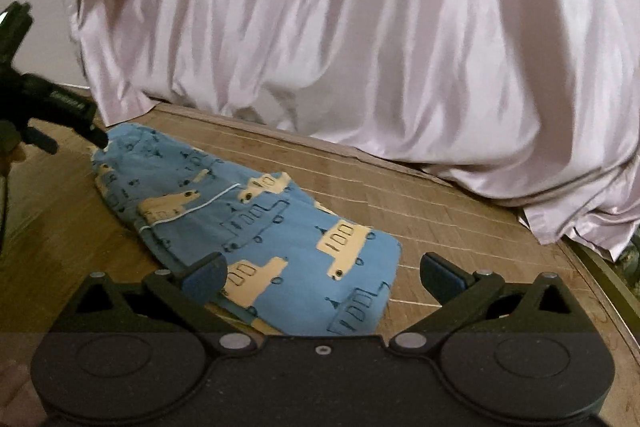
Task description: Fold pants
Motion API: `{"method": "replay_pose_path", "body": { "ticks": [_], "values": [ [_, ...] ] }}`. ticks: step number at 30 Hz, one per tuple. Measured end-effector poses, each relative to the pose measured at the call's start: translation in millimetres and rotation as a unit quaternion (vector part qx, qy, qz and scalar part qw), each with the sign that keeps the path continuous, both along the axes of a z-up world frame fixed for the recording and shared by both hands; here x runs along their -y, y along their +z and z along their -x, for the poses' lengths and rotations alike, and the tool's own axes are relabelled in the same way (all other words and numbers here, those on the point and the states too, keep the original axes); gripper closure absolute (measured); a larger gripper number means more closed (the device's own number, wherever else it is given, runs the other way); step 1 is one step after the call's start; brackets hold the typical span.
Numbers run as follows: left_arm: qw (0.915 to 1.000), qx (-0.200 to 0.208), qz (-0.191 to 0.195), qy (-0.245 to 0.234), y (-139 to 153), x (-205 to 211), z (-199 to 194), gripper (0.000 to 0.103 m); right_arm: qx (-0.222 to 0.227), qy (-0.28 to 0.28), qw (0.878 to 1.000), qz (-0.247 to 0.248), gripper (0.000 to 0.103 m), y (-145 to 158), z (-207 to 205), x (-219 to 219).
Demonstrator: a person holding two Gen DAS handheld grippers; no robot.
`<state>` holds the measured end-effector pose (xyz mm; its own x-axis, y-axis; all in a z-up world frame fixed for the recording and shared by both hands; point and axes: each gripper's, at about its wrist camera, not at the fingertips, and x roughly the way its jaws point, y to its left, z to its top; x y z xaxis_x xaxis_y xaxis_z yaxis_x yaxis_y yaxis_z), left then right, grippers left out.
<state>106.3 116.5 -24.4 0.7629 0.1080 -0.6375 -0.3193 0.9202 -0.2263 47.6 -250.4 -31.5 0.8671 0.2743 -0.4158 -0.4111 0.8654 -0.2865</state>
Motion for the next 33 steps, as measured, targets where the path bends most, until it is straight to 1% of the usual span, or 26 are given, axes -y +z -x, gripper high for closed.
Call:
{"method": "replay_pose_path", "body": {
  "ticks": [2, 4, 7, 9, 11, 13, 15, 19, 21, 22, 23, 24, 25, 27, 28, 29, 30, 33],
  "values": [
    [0.9995, 0.002, 0.032, 0.008, -4, -19, -6, 0.012, -0.007, 0.006, 1.0, -0.004, 0.001, -3, -2, -4],
    [0.9985, 0.005, 0.048, 0.027, -8, -33, -16, 0.016, -0.011, 0.008, 1.0, -0.013, 0.001, -7, -3, -7],
    [0.9976, 0.012, 0.052, 0.043, -13, -46, -30, 0.03, -0.006, 0.017, 1.0, -0.019, 0.001, -10, -8, -13],
    [0.9967, 0.013, 0.063, 0.049, -16, -52, -40, 0.035, 0.001, 0.02, 1.0, -0.009, 0.001, -10, -17, -23],
    [0.9966, 0.011, 0.063, 0.051, -19, -55, -46, 0.045, 0.008, 0.03, 1.0, -0.001, 0.001, -11, -31, -39],
    [0.9969, 0.007, 0.061, 0.05, -23, -58, -53, 0.051, 0.007, 0.042, 0.999, 0.008, 0.001, -15, -46, -56],
    [0.9977, -0.001, 0.054, 0.041, -27, -61, -61, 0.058, -0.007, 0.054, 0.998, 0.018, 0.001, -22, -58, -73],
    [0.9989, -0.021, 0.037, 0.021, -32, -63, -72, 0.059, -0.033, 0.073, 0.996, 0.027, 0.001, -42, -60, -86],
    [0.9995, -0.03, 0.003, 0.009, -32, -58, -79, 0.051, -0.043, 0.079, 0.996, 0.029, 0.001, -48, -57, -88],
    [0.9988, -0.041, -0.025, 0.005, -31, -54, -83, 0.04, -0.044, 0.08, 0.995, 0.03, 0.001, -50, -57, -89],
    [0.9973, -0.053, -0.051, 0.005, -30, -50, -86, 0.032, -0.045, 0.082, 0.995, 0.03, 0.001, -51, -56, -91],
    [0.9958, -0.061, -0.069, 0.003, -31, -47, -89, 0.03, -0.045, 0.083, 0.995, 0.028, 0.001, -51, -56, -92],
    [0.9951, -0.064, -0.074, -0.003, -30, -46, -90, 0.031, -0.045, 0.082, 0.995, 0.025, 0.001, -51, -55, -92],
    [0.9956, -0.065, -0.065, -0.014, -30, -46, -91, 0.038, -0.047, 0.079, 0.996, 0.019, 0.001, -50, -56, -91],
    [0.9962, -0.064, -0.056, -0.017, -29, -46, -91, 0.045, -0.048, 0.077, 0.996, 0.018, 0.001, -50, -56, -91],
    [0.9965, -0.063, -0.051, -0.02, -28, -45, -90, 0.054, -0.049, 0.075, 0.996, 0.016, 0.001, -51, -56, -90],
    [0.9967, -0.063, -0.045, -0.026, -27, -44, -89, 0.059, -0.051, 0.075, 0.996, 0.016, 0.001, -52, -57, -90],
    [0.996, -0.069, -0.047, -0.031, -24, -40, -88, 0.066, -0.055, 0.074, 0.996, 0.016, 0.001, -53, -59, -89]
  ]
}}
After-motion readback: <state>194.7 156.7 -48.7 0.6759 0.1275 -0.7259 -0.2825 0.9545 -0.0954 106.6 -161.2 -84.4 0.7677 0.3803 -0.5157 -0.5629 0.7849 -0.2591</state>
